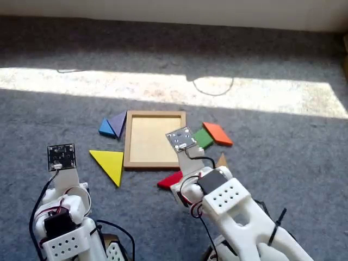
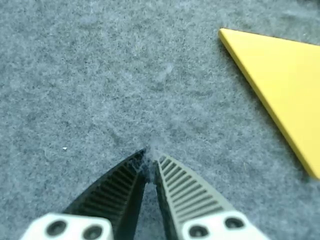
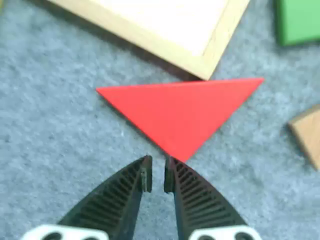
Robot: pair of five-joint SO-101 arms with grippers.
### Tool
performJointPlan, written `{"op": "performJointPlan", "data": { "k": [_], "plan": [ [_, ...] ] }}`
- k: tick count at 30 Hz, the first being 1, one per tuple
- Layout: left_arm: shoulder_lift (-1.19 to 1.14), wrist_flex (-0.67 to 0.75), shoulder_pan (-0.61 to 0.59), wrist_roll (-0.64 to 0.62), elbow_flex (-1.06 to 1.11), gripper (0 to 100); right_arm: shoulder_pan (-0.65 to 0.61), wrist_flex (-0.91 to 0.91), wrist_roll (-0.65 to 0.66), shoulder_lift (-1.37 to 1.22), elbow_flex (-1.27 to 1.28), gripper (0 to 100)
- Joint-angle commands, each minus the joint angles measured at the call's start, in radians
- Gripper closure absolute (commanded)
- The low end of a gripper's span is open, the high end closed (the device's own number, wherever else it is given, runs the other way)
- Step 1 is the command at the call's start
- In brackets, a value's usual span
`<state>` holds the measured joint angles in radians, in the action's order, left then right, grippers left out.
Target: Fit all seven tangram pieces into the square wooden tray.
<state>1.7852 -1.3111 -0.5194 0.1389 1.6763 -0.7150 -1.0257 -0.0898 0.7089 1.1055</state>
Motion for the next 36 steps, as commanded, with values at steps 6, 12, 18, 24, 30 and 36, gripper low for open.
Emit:
{"op": "performJointPlan", "data": {
  "k": [6,12,18,24,30,36],
  "plan": [
    [0.031,-0.008,-0.01,-0.002,0.021,99,-0.133,0.249,-0.209,0.185,-0.001,93.9],
    [0.031,-0.008,-0.01,-0.002,0.021,99,-0.206,0.432,-0.316,0.028,-0.001,93.9],
    [0.031,-0.008,-0.01,-0.002,0.021,99,-0.205,0.541,-0.321,-0.186,-0.007,94.0],
    [0.031,-0.008,-0.01,-0.002,0.021,99,-0.203,0.539,-0.321,-0.338,-0.007,94.0],
    [0.031,-0.008,-0.01,-0.002,0.021,99,-0.156,0.45,-0.313,-0.366,-0.004,94.0],
    [0.031,-0.008,-0.01,-0.002,0.021,99,-0.096,0.177,-0.259,-0.364,-0.025,94.0]
  ]
}}
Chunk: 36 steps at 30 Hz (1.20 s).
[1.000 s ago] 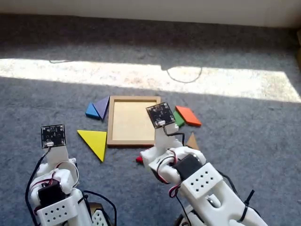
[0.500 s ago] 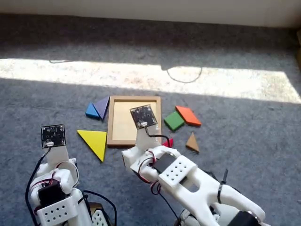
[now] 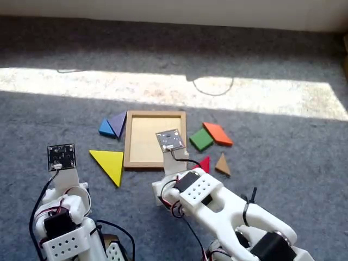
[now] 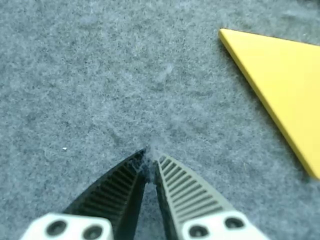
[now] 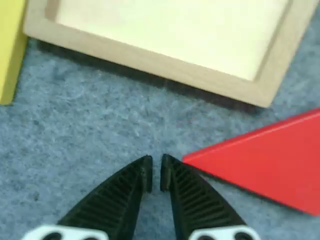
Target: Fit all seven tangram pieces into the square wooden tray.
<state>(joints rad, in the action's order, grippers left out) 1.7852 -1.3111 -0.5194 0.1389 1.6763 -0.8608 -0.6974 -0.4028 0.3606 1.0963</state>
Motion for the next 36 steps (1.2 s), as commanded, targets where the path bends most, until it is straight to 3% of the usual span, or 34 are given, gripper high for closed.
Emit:
{"op": "performJointPlan", "data": {
  "k": [1,7,20,26,36],
  "plan": [
    [0.031,-0.008,-0.01,-0.002,0.021,99,0.059,-0.171,0.086,-0.016,-0.03,94.0],
    [0.031,-0.008,-0.01,-0.002,0.021,99,0.134,-0.22,0.124,-0.016,-0.134,94.0],
    [0.031,-0.008,-0.01,-0.002,0.021,99,0.074,-0.202,0.018,-0.021,-0.295,94.0],
    [0.031,-0.008,-0.01,-0.002,0.021,99,0.108,0.013,0.014,-0.027,-0.22,94.0],
    [0.031,-0.008,-0.01,-0.002,0.021,99,0.134,0.018,0.023,-0.021,-0.051,94.0]
  ]
}}
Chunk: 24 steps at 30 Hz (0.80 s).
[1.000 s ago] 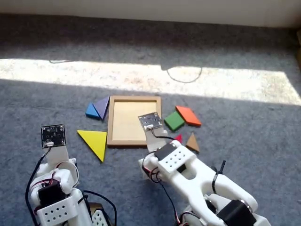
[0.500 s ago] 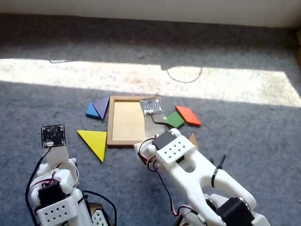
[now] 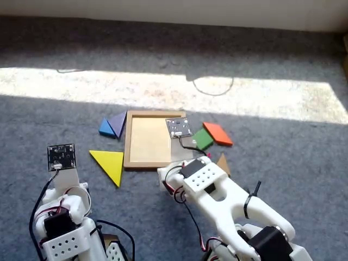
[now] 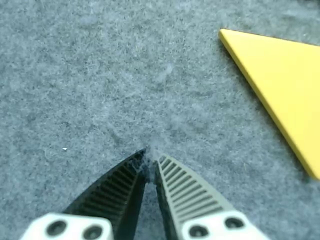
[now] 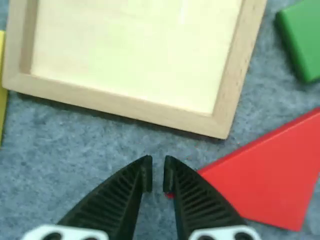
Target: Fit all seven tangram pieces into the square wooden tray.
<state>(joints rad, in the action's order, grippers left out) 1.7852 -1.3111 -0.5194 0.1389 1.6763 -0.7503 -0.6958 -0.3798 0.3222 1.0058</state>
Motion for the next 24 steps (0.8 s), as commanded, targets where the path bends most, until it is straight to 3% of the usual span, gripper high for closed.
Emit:
{"op": "performJointPlan", "data": {
  "k": [1,4,13,24],
  "plan": [
    [0.031,-0.008,-0.01,-0.002,0.021,99,0.031,0.015,0.002,0.021,0.051,94.0],
    [0.031,-0.008,-0.01,-0.002,0.021,99,0.062,-0.001,0.078,0.021,0.082,94.0],
    [0.031,-0.008,-0.01,-0.002,0.021,99,0.217,-0.3,0.264,0.022,0.047,94.0],
    [0.031,-0.008,-0.01,-0.002,0.021,99,0.249,-0.503,0.339,0.131,-0.019,94.0]
  ]
}}
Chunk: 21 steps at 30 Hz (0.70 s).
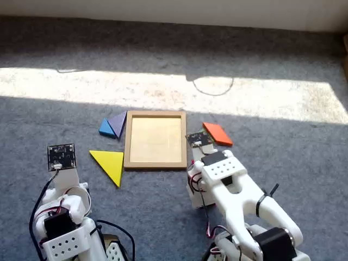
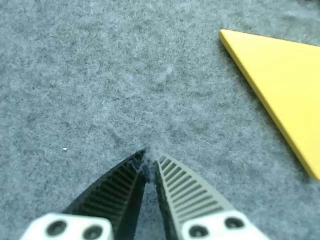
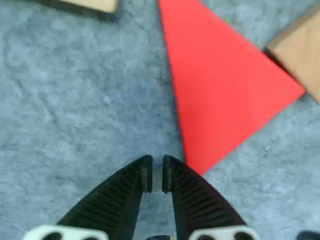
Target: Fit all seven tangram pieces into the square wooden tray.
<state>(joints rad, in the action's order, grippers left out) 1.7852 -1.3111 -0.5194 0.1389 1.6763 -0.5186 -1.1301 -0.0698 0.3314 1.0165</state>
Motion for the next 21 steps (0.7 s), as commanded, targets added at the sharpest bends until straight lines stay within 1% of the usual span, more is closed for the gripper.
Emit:
{"op": "performJointPlan", "data": {
  "k": [1,7,10,12,14,17,21],
  "plan": [
    [0.031,-0.008,-0.01,-0.002,0.021,99,0.018,-0.088,0.028,0.179,-0.03,94.0],
    [0.031,-0.008,-0.01,-0.002,0.021,99,0.018,-0.124,0.026,0.533,-0.024,94.0],
    [0.031,-0.008,-0.01,-0.002,0.021,99,0.015,-0.127,0.021,0.605,-0.022,93.5],
    [0.031,-0.008,-0.01,-0.002,0.021,99,0.018,-0.127,0.018,0.593,-0.022,91.1],
    [0.031,-0.008,-0.01,-0.002,0.021,99,0.019,-0.127,-0.014,0.553,-0.022,84.7],
    [0.031,-0.008,-0.01,-0.002,0.021,99,0.019,-0.127,-0.021,0.452,-0.022,76.5],
    [0.031,-0.008,-0.01,-0.002,0.021,99,0.018,-0.111,-0.02,0.291,-0.064,70.4]
  ]
}}
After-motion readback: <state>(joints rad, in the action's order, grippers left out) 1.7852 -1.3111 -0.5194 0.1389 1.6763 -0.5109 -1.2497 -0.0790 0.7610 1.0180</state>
